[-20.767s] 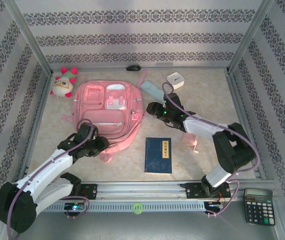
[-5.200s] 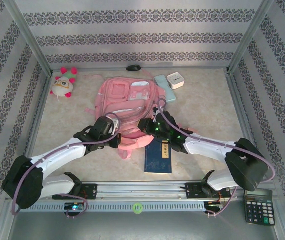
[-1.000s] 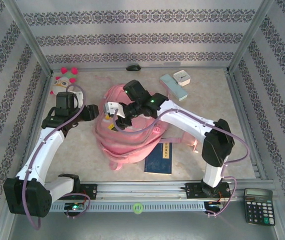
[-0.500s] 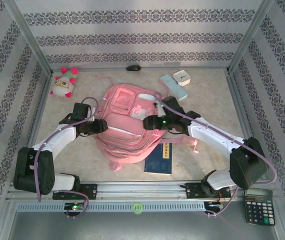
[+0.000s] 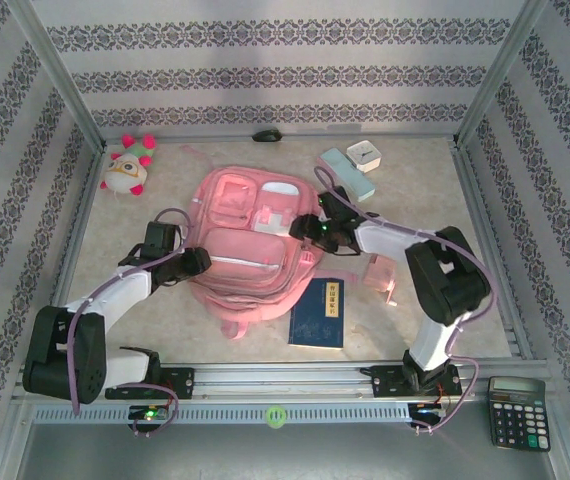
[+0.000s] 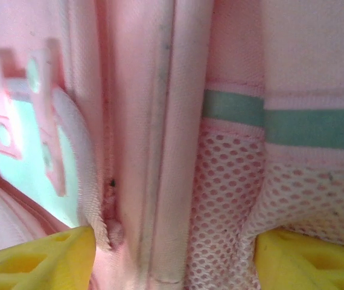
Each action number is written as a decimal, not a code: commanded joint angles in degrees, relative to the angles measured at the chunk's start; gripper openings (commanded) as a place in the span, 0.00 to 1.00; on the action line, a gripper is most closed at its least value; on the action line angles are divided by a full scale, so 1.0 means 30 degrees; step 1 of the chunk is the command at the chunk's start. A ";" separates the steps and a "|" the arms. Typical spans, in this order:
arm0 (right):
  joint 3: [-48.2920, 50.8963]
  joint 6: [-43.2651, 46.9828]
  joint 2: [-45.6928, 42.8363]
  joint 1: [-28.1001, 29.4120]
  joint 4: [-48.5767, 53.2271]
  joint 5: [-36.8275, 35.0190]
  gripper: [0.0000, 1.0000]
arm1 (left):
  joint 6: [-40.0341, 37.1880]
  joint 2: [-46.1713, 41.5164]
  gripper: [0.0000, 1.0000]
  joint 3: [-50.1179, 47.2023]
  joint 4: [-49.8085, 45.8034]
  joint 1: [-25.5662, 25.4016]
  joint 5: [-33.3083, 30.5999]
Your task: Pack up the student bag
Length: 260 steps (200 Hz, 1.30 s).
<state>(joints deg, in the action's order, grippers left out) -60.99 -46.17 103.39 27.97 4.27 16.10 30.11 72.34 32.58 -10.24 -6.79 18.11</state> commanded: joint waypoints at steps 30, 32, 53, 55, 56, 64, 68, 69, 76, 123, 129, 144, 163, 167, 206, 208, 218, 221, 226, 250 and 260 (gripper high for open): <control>-0.5273 -0.0807 0.3564 0.1838 -0.2545 0.1161 0.67 | 0.0206 -0.1549 0.47 0.1008 -0.1629 -0.0111 -0.3135; -0.5450 -0.0810 0.3629 0.1876 -0.2518 0.1188 0.67 | 0.0178 -0.1552 0.47 0.1160 -0.1722 -0.0089 -0.3150; -0.6032 -0.0690 0.3229 0.1987 -0.2011 0.0779 0.70 | -0.0014 -0.1795 0.48 0.2734 -0.3035 -0.0209 -0.1995; -0.5962 -0.0641 0.3076 0.1958 -0.1952 0.0689 0.70 | -0.0016 -0.1863 0.48 0.2844 -0.3230 -0.0260 -0.1906; -0.5926 -0.0623 0.3041 0.1943 -0.1908 0.0635 0.70 | -0.0016 -0.1898 0.48 0.2951 -0.3336 -0.0288 -0.1862; -0.5459 -0.0457 0.2128 0.1875 -0.1539 0.0166 0.71 | -0.0059 -0.2207 0.48 0.3550 -0.4176 -0.0564 -0.1717; -0.5142 -0.0341 0.1618 0.1813 -0.1336 -0.0073 0.72 | -0.0116 -0.2431 0.48 0.3776 -0.4554 -0.0760 -0.1650; -0.5047 -0.0312 0.1477 0.1797 -0.1263 -0.0097 0.72 | -0.0125 -0.2475 0.48 0.3827 -0.4642 -0.0816 -0.1631; -0.4403 -0.0089 0.0442 0.1648 -0.0783 -0.0480 0.72 | -0.0112 -0.2915 0.49 0.4121 -0.5209 -0.1272 -0.1596; 0.1882 0.1132 -0.8599 0.0991 0.4136 -0.2257 0.70 | 0.2695 -0.4873 0.50 0.4222 -0.6614 -0.6825 -0.1363; 0.2854 0.1181 -0.9826 0.0947 0.4922 -0.2403 0.69 | 0.3049 -0.4842 0.50 0.4274 -0.6807 -0.7763 -0.1663; 0.5115 0.1047 -1.2721 0.0815 0.6512 -0.2476 0.69 | 0.3557 -0.4793 0.51 0.4318 -0.7184 -0.9802 -0.2904; 0.7732 0.0301 -1.5252 0.0551 0.7132 -0.1510 0.69 | 0.4356 -0.4875 0.51 0.3557 -0.7139 -1.0577 -0.4342; 0.8180 0.0034 -1.5570 0.0551 0.6949 -0.1254 0.69 | 0.4516 -0.4967 0.51 0.3350 -0.6995 -1.0587 -0.4599; 0.9802 -0.2144 -1.5176 0.2079 0.2410 -0.0030 0.69 | 0.5064 -0.4802 0.50 0.2341 -0.5626 -1.0571 -0.4742; 0.9752 -0.2147 -1.4994 0.2244 0.2164 -0.0092 0.69 | 0.5069 -0.4782 0.50 0.2329 -0.5636 -1.0577 -0.4783; 0.9476 -0.2221 -1.3881 0.2759 0.1125 -0.0174 0.68 | 0.5084 -0.4936 0.51 0.2141 -0.5596 -1.0570 -0.5101; 0.9339 -0.2250 -1.3475 0.2863 0.0905 -0.0117 0.68 | 0.5104 -0.4986 0.51 0.2082 -0.5579 -1.0570 -0.5260; 0.9126 -0.2229 -1.2877 0.2949 0.0534 0.0002 0.67 | 0.5145 -0.5129 0.51 0.2038 -0.5613 -1.0570 -0.5469; 0.8197 -0.2563 -0.9758 0.3645 -0.1397 0.0186 0.60 | 0.4984 -0.5457 0.51 0.2286 -0.5901 -1.0548 -0.6226; 0.7745 -0.2710 -0.8703 0.4215 -0.1960 0.0023 0.57 | 0.4892 -0.5444 0.52 0.2553 -0.6170 -1.0541 -0.6462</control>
<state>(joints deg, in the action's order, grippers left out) -34.35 -52.42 71.59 38.02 6.96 15.77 44.25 57.12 39.03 -28.21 -38.20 2.50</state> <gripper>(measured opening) 0.595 0.513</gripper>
